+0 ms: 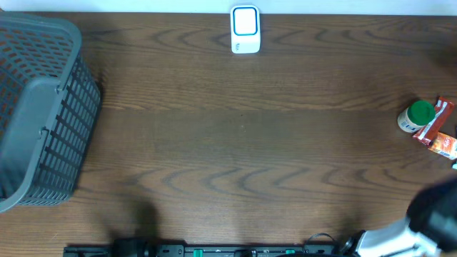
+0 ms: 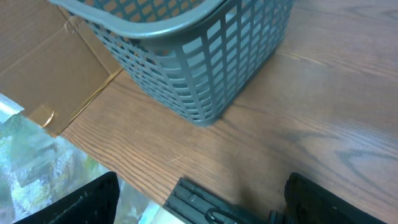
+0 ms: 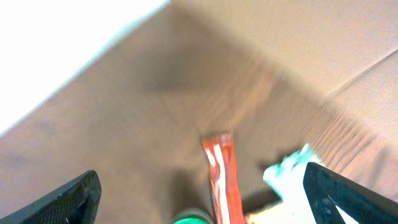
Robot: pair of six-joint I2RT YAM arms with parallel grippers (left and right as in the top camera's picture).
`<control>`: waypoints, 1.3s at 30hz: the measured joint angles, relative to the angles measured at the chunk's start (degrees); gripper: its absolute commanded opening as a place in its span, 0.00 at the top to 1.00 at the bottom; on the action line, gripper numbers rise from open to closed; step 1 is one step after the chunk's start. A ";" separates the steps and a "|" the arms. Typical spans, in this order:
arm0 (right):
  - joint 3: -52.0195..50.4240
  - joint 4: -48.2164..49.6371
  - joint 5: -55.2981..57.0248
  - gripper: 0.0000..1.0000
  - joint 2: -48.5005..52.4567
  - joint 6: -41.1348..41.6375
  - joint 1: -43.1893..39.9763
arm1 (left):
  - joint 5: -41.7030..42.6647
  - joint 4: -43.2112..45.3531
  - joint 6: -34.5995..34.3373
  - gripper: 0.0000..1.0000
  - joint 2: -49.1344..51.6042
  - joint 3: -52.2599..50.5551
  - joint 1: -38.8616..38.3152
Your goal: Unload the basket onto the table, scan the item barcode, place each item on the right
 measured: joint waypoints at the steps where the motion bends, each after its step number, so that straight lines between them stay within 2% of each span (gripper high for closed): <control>1: 0.42 -0.15 -0.59 0.01 -4.07 0.24 0.00 | 0.00 0.00 0.00 0.14 0.00 0.00 0.00; 8: 2.34 -9.66 -14.10 0.01 -30.38 1.16 0.02 | 0.00 0.00 0.00 0.14 0.00 0.00 0.00; 12: 2.51 -17.16 -24.83 0.01 -38.95 1.42 0.07 | -0.02 0.00 0.00 0.14 0.00 0.00 0.00; 17: 1.92 -32.11 -33.57 0.01 -46.82 -1.27 0.09 | -0.02 0.00 0.00 0.14 0.00 0.00 0.00; 21: 1.29 -39.06 -35.30 0.01 -55.04 -6.32 0.15 | 0.00 0.00 0.00 0.14 0.00 0.00 0.00; 29: 2.32 -44.13 -36.09 0.01 -73.02 -9.66 5.70 | -0.02 0.00 0.00 0.14 0.00 0.00 0.02; 39: -2.27 -55.89 -30.77 0.01 -75.80 -13.70 15.37 | -0.02 0.00 0.00 0.14 0.00 0.00 0.02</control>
